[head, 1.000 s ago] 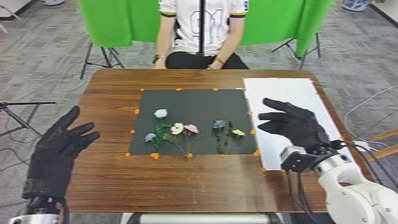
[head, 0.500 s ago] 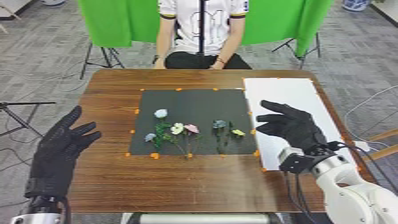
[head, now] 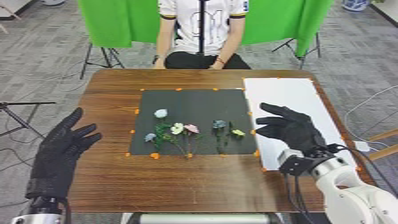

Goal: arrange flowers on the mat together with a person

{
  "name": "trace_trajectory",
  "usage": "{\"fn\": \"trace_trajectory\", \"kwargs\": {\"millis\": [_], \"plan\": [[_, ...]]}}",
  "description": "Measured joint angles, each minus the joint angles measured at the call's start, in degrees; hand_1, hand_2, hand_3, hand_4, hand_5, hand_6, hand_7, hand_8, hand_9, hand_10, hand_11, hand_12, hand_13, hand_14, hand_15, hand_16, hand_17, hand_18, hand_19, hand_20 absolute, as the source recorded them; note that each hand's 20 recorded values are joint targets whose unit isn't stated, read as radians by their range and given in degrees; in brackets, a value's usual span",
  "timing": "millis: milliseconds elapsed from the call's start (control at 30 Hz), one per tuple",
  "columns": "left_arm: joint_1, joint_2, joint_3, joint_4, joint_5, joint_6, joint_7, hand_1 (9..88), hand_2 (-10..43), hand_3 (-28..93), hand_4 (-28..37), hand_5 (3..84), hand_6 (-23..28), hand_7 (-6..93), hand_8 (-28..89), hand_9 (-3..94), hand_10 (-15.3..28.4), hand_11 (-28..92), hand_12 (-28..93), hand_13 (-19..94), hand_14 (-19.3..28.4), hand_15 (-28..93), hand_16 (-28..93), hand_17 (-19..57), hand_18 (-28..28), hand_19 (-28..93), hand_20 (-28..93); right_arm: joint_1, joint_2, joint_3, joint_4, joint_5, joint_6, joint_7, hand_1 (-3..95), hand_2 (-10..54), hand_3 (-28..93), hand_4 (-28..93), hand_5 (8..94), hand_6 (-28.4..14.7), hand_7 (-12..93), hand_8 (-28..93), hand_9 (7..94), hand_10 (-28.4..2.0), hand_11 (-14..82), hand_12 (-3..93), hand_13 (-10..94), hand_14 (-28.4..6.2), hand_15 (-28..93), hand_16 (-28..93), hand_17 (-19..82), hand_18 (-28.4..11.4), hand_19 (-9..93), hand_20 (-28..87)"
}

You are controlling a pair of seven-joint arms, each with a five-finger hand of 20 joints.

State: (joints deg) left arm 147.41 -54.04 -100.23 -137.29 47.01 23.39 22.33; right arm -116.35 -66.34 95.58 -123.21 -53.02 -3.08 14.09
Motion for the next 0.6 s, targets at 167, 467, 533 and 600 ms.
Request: {"fn": "trace_trajectory", "kwargs": {"millis": [167, 467, 533, 600], "plan": [[0.01, -0.39, -0.09, -0.16, 0.17, -0.01, -0.72, 17.6, 5.4, 77, -28.3, 29.8, 4.1, 15.0, -11, 33.2, 19.0, 25, 12, 24, 26.9, 54, -9, -7.9, 24.1, 50, 26, -0.28, -0.08, 0.08, -0.36, 0.03, 0.0, 0.31, 20.9, 8.0, 78, -23, 50.1, -3.1, 12, -11, 53.0, -20.2, 19.7, 15.0, 44, -20.0, 57, 9, 9, -24.4, 59, 13], [0.07, -0.5, -0.17, -0.27, 0.17, 0.0, -1.05, 17.6, 5.4, 78, -28.3, 29.7, 4.2, 15.4, -11, 33.0, 19.0, 25, 12, 24, 26.9, 54, -9, -8.7, 23.6, 48, 24, -0.38, -0.1, 0.09, -0.51, 0.13, 0.0, 0.47, 20.9, 8.0, 78, -24, 50.1, -3.1, 12, -11, 53.0, -20.2, 19.7, 15.0, 44, -20.0, 57, 9, 9, -24.4, 59, 13], [0.07, -0.5, -0.2, -0.31, 0.17, 0.0, -1.11, 17.7, 5.3, 78, -28.3, 29.7, 4.2, 15.4, -11, 33.0, 19.0, 25, 12, 24, 27.0, 54, -9, -8.8, 23.5, 48, 24, -0.38, -0.11, 0.09, -0.51, 0.15, 0.01, 0.49, 20.9, 8.0, 78, -24, 50.1, -3.1, 12, -11, 53.0, -20.3, 19.8, 15.0, 44, -20.0, 57, 9, 9, -24.4, 59, 13], [0.07, -0.5, -0.21, -0.34, 0.17, 0.0, -1.12, 17.8, 5.3, 78, -28.3, 29.7, 4.2, 15.4, -11, 33.0, 19.0, 25, 12, 24, 27.0, 54, -9, -8.8, 23.5, 48, 23, -0.38, -0.12, 0.03, -0.52, 0.17, 0.01, 0.51, 21.0, 8.0, 78, -24, 50.1, -3.1, 12, -11, 53.0, -20.2, 19.7, 15.0, 44, -20.0, 57, 9, 9, -24.4, 59, 13]]}}
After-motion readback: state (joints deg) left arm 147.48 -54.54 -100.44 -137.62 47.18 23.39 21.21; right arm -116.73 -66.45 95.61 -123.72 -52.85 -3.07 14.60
